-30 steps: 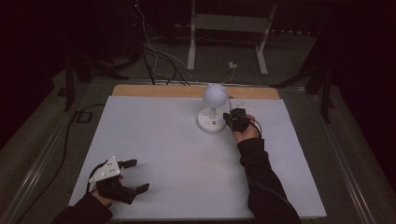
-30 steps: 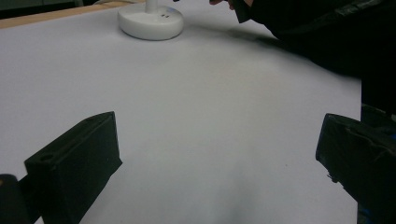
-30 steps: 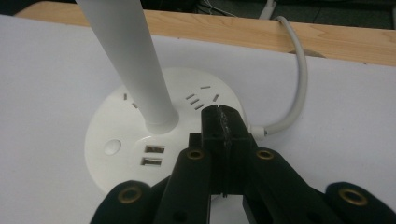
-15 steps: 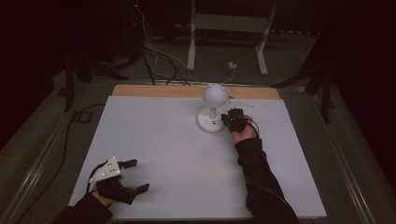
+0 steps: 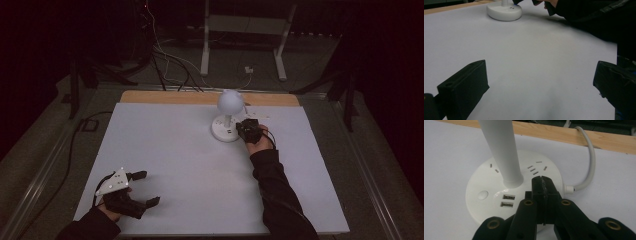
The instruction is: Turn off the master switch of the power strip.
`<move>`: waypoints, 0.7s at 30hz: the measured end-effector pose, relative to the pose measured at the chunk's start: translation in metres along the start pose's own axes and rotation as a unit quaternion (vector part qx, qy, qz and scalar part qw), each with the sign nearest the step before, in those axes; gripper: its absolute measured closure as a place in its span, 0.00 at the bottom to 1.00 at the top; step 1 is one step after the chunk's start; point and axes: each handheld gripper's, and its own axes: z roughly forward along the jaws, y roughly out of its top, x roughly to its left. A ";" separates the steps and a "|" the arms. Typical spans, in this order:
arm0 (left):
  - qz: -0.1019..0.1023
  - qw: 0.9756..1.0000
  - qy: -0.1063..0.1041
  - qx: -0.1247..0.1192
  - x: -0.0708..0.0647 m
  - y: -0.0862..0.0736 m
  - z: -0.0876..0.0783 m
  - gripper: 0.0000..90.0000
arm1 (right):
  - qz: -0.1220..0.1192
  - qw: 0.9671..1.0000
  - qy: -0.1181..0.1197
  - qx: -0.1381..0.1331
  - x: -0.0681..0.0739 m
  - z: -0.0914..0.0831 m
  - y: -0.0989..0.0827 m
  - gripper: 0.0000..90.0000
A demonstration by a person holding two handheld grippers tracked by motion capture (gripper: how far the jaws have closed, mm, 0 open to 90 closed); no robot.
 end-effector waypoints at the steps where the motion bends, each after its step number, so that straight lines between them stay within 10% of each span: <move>1: 0.001 1.000 0.000 0.001 0.000 0.000 0.000 0.00 | -0.001 1.000 0.001 -0.003 0.000 0.000 -0.001 1.00; 21: 0.002 1.000 -0.001 0.003 -0.001 0.000 0.001 0.00 | -0.055 0.998 -0.014 -0.028 0.005 0.001 -0.009 1.00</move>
